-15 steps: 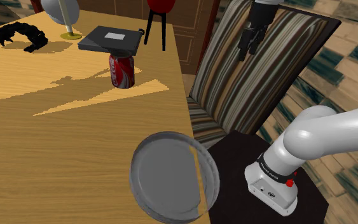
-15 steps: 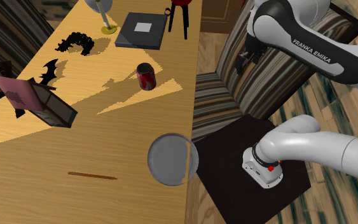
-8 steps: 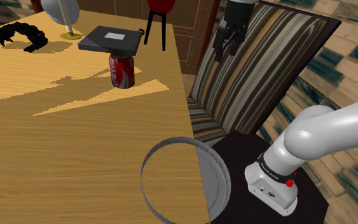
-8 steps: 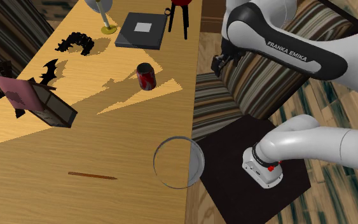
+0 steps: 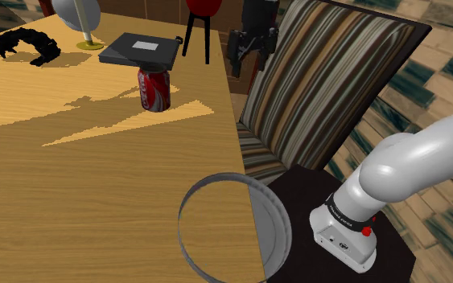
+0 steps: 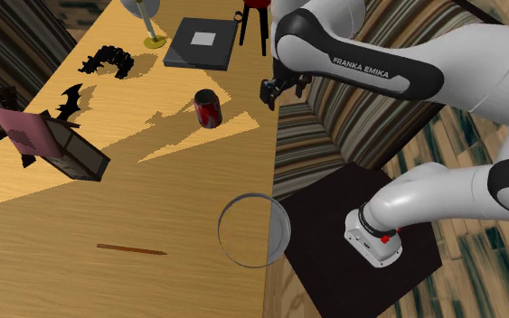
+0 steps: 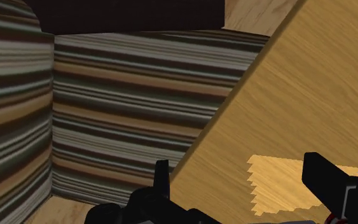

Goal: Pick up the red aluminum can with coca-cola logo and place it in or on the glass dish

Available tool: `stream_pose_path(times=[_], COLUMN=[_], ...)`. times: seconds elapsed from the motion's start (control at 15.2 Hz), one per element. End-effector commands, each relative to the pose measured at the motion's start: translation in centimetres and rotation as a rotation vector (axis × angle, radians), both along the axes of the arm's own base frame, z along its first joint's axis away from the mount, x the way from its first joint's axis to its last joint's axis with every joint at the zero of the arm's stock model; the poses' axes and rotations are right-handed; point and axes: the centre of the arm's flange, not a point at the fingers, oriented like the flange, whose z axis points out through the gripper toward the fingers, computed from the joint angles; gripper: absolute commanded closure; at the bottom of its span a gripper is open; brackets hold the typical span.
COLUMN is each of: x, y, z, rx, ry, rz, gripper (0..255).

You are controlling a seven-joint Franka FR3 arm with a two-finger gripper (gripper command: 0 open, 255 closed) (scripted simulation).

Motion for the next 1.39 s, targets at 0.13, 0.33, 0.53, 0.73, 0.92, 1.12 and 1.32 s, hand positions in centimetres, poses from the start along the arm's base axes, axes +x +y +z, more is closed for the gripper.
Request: stream_pose_path(times=[0.13,0.33,0.53,0.73,0.92,1.12,1.32], x=[2.7,4.8,7.0,9.2,11.6,12.9,12.9], y=[4.3,7.5,10.7,13.8,16.8,18.5,18.5], z=[-0.3,-0.5,-0.6,-0.7,-0.8,-1.3,-2.9], rx=[0.009,0.015,0.020,0.026,0.032,0.035,0.035], ry=[-0.007,-0.013,-0.018,-0.023,-0.029,-0.032,-0.032], rz=[-0.035,-0.060,-0.085,-0.109,-0.134,-0.148,-0.148], gripper=[0,0,0,0,0,0,0])
